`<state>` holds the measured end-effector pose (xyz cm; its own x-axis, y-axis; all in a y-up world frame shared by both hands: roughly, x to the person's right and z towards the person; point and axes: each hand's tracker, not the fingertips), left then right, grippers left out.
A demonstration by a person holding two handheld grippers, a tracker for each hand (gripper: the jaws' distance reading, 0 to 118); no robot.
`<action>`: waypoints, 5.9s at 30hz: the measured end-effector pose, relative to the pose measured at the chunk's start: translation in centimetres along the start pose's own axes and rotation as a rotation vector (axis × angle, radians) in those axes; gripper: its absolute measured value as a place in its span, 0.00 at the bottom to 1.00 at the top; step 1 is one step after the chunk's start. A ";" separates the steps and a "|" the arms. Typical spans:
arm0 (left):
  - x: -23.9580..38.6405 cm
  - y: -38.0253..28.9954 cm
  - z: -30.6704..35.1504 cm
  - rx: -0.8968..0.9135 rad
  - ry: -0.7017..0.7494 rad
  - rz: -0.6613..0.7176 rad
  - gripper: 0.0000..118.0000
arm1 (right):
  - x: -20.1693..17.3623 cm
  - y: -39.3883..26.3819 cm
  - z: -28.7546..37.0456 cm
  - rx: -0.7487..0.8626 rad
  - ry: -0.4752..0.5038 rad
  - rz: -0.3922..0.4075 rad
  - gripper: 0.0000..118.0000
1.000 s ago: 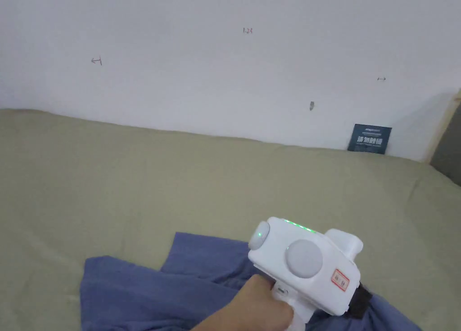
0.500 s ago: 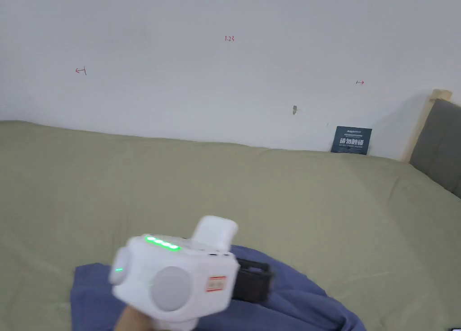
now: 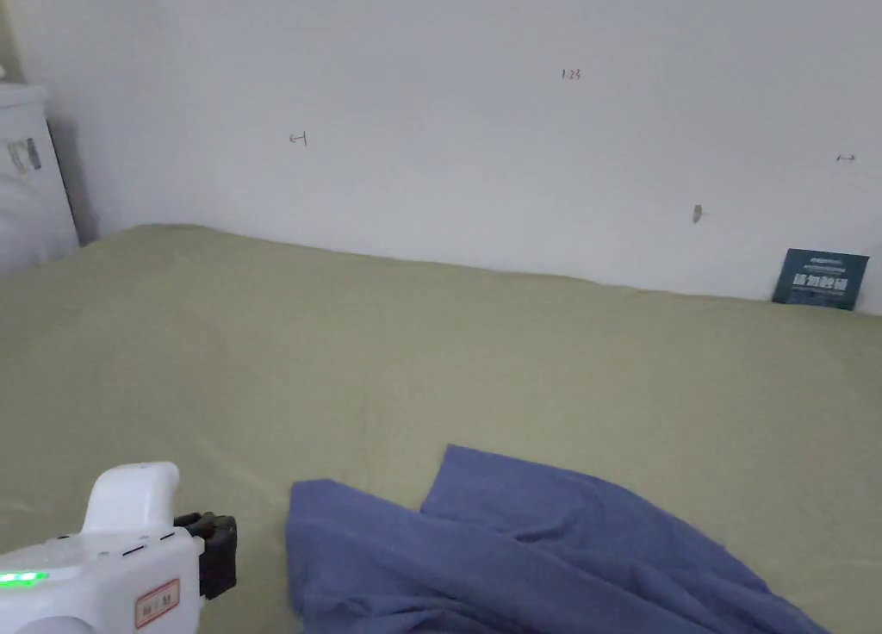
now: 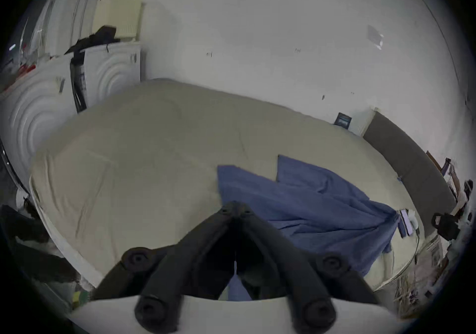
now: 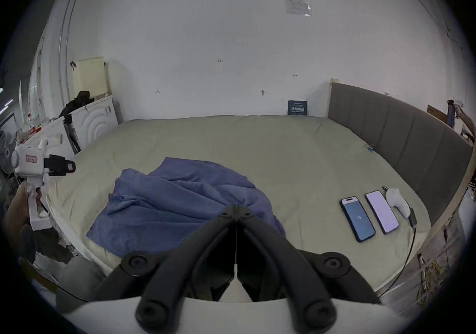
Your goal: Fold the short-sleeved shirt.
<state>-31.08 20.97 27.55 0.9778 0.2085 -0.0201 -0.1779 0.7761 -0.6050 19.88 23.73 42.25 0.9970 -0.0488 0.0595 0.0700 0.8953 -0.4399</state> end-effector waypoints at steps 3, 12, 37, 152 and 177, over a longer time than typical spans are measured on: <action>-0.6 2.2 -3.8 -0.049 -0.012 0.001 0.42 | -0.1 0.1 -0.4 -0.008 -0.007 0.020 0.00; 2.7 9.0 -20.4 -0.420 -0.035 -0.121 0.88 | 2.0 -0.8 -1.6 -0.080 -0.079 0.017 0.00; 3.0 6.5 -24.4 -0.556 -0.033 -0.090 0.04 | 5.9 2.7 -18.0 -0.500 0.028 -0.168 0.95; 1.8 -5.1 3.9 0.425 0.090 -0.178 0.00 | -2.3 -2.4 -4.6 0.272 -0.090 0.119 0.00; -1.4 -5.8 -11.8 -0.299 0.023 -0.093 0.07 | 0.3 7.0 -17.5 0.050 0.109 0.192 0.00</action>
<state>-30.13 9.10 21.67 0.9912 0.1288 0.0309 -0.0502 0.5810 -0.8123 21.22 22.21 23.50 0.9896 0.0799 -0.1199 -0.1208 0.9137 -0.3881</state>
